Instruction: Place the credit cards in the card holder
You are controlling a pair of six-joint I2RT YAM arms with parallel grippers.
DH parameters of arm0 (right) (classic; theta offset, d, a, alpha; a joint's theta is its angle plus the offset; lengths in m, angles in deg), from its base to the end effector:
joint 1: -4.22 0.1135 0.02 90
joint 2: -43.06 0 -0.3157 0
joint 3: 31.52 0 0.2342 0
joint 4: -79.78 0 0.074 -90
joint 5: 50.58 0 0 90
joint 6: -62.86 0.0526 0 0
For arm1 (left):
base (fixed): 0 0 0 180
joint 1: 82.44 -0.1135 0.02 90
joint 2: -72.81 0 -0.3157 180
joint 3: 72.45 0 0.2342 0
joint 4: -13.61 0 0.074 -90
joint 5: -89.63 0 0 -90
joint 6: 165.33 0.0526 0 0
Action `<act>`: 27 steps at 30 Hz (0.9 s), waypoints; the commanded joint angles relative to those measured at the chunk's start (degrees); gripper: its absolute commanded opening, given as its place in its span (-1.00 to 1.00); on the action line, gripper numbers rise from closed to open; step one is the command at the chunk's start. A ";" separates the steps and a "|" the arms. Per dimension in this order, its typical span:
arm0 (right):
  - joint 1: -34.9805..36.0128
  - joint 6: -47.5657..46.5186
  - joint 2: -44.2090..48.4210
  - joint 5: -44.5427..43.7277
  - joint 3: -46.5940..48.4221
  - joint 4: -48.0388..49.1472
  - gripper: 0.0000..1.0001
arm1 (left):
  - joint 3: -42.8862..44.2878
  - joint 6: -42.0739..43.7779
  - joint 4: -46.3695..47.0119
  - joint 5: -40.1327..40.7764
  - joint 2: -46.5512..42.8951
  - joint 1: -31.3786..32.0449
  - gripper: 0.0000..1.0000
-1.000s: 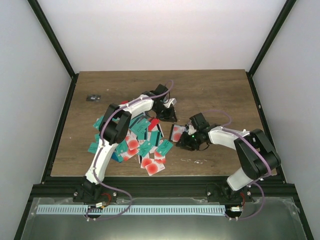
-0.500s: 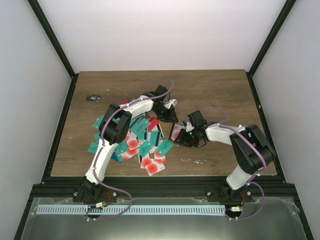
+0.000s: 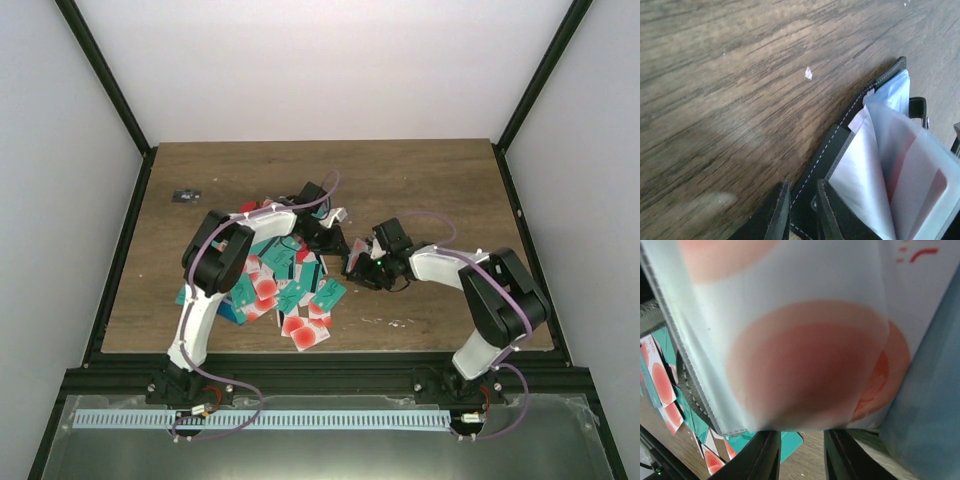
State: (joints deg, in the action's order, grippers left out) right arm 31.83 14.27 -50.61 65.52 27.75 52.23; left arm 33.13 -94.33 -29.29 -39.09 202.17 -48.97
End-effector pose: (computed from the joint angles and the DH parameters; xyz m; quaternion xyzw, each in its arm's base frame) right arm 0.2467 0.1551 0.1892 0.0592 0.9449 0.3143 0.0704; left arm 0.3823 -0.2922 0.1575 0.1828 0.9082 -0.3755 0.0275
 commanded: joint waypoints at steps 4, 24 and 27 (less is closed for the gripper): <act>0.24 -0.45 2.77 3.44 1.08 -0.62 -0.42 | -4.64 -0.07 -5.47 7.20 0.93 0.90 -0.65; 0.08 -1.50 15.44 -0.17 -1.56 -11.91 -0.24 | 1.37 4.96 -12.73 15.38 -2.85 -0.57 -0.47; 0.07 -0.95 14.30 -2.52 -1.32 -11.25 -0.24 | -0.96 4.91 -12.74 16.49 -6.08 0.04 -0.48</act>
State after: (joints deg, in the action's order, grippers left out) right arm 31.83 12.74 -35.86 69.20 25.26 42.94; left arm 35.41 -90.29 -38.32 -27.31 199.50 -49.36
